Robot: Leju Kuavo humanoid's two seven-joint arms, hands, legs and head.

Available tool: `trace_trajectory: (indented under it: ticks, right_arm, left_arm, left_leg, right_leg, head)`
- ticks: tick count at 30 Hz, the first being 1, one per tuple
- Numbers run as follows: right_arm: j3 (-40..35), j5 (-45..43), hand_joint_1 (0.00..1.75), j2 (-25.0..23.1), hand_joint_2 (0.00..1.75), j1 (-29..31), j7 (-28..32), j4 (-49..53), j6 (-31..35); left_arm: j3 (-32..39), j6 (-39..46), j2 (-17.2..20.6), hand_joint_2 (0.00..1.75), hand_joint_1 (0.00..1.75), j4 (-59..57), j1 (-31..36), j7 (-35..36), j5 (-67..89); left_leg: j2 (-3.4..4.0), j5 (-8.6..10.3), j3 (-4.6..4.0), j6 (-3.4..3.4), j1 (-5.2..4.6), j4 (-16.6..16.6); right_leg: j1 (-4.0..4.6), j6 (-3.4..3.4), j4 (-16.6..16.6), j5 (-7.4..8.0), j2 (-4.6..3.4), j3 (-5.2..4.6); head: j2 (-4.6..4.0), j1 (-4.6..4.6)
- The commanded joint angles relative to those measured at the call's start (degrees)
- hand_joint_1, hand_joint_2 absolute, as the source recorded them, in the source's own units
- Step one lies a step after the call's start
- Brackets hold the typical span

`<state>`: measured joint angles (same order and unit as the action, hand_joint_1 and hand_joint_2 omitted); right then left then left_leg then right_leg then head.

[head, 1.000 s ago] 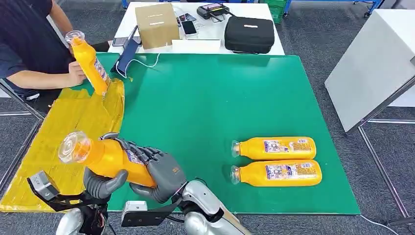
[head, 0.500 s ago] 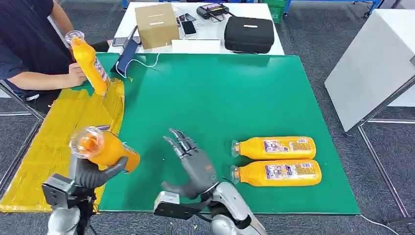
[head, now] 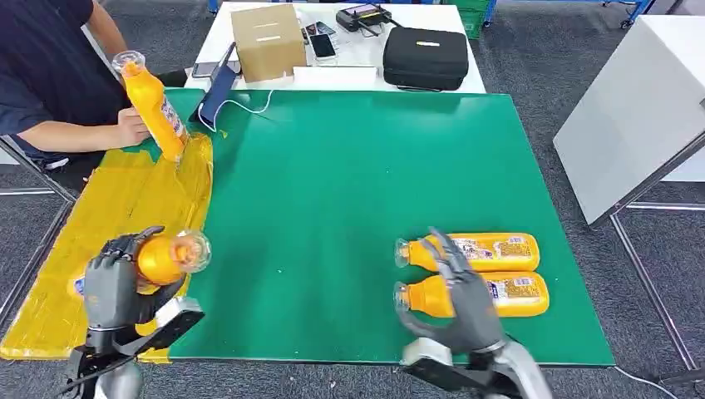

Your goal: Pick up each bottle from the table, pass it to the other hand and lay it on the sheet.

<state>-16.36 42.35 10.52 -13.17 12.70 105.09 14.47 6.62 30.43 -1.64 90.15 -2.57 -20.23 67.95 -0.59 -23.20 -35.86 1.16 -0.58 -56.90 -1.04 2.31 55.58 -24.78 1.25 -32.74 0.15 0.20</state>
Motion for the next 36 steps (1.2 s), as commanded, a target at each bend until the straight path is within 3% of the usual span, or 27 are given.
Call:
trace_trajectory:
  ticks: [1, 11, 15, 16, 17, 18, 25, 28, 33, 35, 36]
  right_arm:
    - [14.06, -2.26, 0.00, 5.97, 1.75, -4.66, 2.32, 6.41, -4.73]
    - [13.95, -2.26, 0.00, 5.83, 1.75, -4.72, 2.32, 6.40, -4.71]
    - [15.79, -2.86, 0.00, 8.12, 1.75, -4.98, 1.94, 6.07, -5.95]
    - [16.70, -3.23, 0.00, 9.20, 1.75, -5.36, 2.18, 6.16, -6.76]
    - [17.81, -3.37, 0.00, 9.87, 1.75, -5.70, 2.28, 6.32, -7.20]
    - [18.79, -3.49, 0.00, 10.07, 1.75, -6.44, 2.59, 6.66, -7.60]
    - [20.96, -0.12, 0.00, 12.15, 1.75, -9.29, 1.05, 8.77, -10.98]
    - [23.17, 0.08, 0.00, 13.12, 1.75, -11.28, -0.65, 9.45, -12.80]
    - [23.08, 0.45, 0.00, 12.32, 1.75, -11.28, -0.63, 8.90, -13.53]
    - [22.29, 1.32, 0.00, 12.20, 1.75, -11.79, -0.85, 9.19, -13.46]
    - [21.64, 2.37, 0.00, 12.35, 1.75, -12.90, -1.76, 9.82, -13.27]
  left_arm:
    - [-6.49, -2.37, 8.50, 1.75, 1.75, -28.52, 6.97, 9.70, 14.78]
    - [-6.58, -2.45, 8.39, 1.75, 1.75, -28.51, 7.13, 9.71, 14.78]
    - [-8.92, -10.91, 10.86, 1.75, 1.75, -31.38, 7.95, 6.51, 9.43]
    - [-10.12, -10.18, 11.97, 1.75, 0.54, -31.56, 7.84, 5.45, 9.77]
    - [-9.89, -10.44, 12.21, 1.75, 0.00, -31.97, 7.64, 4.16, 7.70]
    - [-9.65, -10.74, 12.31, 0.00, 0.00, -31.93, 7.38, 3.49, 6.35]
    - [-9.31, -12.52, 12.99, 0.00, 0.00, -27.97, 5.60, 1.09, 1.23]
    - [-5.55, -16.32, 12.69, 0.00, 0.00, -20.72, 2.73, -5.70, -10.79]
    - [0.67, -20.65, 12.63, 0.00, 0.00, -12.92, 1.04, -9.19, -18.99]
    - [3.78, -21.72, 11.06, 0.00, 0.00, -10.59, 0.59, -11.78, -22.70]
    - [7.23, -22.99, 8.50, 0.00, 0.00, -8.15, 0.64, -14.68, -28.02]
  left_leg:
    - [-0.09, -0.03, 0.44, -0.15, 0.01, 0.14]
    - [0.24, -0.10, 0.37, -0.13, 0.12, 0.05]
    - [0.28, -0.11, 0.44, -0.15, 0.12, 0.03]
    - [0.27, -0.14, 0.55, -0.18, 0.16, 0.03]
    - [0.22, -0.04, 0.41, -0.12, 0.07, 0.07]
    - [0.19, -0.06, 0.47, -0.12, 0.05, 0.06]
    - [0.17, -0.21, 0.86, -0.20, 0.13, 0.06]
    - [0.12, -0.19, 0.82, -0.14, 0.08, 0.04]
    - [0.21, -0.21, 0.75, -0.17, 0.14, 0.00]
    - [0.16, -0.19, 0.72, -0.18, 0.16, -0.01]
    - [0.19, -0.23, 0.75, -0.20, 0.18, -0.02]
  right_leg:
    - [0.01, -0.14, -0.10, -0.10, 0.04, 0.48]
    - [0.09, -0.07, -0.06, -0.04, -0.19, 0.35]
    - [0.10, -0.09, -0.05, -0.04, -0.22, 0.41]
    - [0.14, -0.12, -0.07, -0.07, -0.23, 0.54]
    - [0.05, -0.06, -0.04, 0.00, -0.15, 0.36]
    - [0.03, -0.04, -0.01, -0.03, -0.14, 0.40]
    - [0.11, -0.07, -0.07, -0.12, -0.22, 0.89]
    - [0.06, -0.03, -0.03, -0.12, -0.17, 0.83]
    - [0.13, -0.05, -0.03, -0.10, -0.25, 0.77]
    - [0.14, -0.05, -0.02, -0.10, -0.20, 0.72]
    - [0.16, -0.08, -0.01, -0.12, -0.23, 0.74]
  head:
    - [0.00, 0.00]
    - [0.00, -0.02]
    - [0.00, -0.02]
    - [0.00, 0.00]
    - [0.00, -0.04]
    - [0.00, -0.02]
    - [0.00, 0.00]
    - [0.00, -0.02]
    - [0.00, -0.02]
    - [0.00, 0.00]
    - [0.00, -0.02]
